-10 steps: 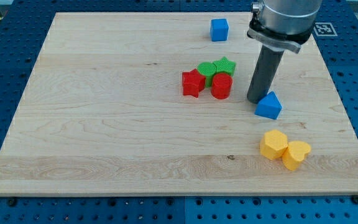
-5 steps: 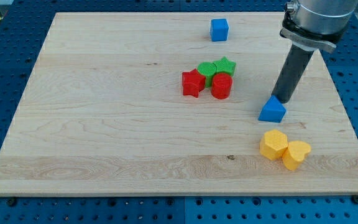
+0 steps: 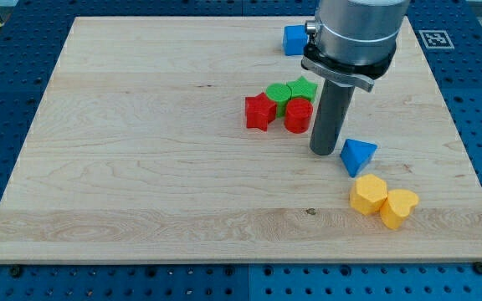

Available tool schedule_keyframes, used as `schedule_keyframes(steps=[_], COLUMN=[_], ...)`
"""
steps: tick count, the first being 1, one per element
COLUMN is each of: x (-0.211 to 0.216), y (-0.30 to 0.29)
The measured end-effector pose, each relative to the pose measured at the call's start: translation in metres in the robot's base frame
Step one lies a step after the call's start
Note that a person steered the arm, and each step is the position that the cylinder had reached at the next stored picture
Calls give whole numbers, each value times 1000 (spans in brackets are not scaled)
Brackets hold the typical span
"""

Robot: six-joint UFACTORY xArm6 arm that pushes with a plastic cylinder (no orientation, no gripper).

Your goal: Slide the blue triangle to the right side of the yellow heart

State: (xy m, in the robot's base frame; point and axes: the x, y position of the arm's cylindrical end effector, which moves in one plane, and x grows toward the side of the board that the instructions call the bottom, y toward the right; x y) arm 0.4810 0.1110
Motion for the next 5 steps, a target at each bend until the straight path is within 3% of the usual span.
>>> schedule_keyframes(steps=[3,5], x=[15,42], y=[88,85])
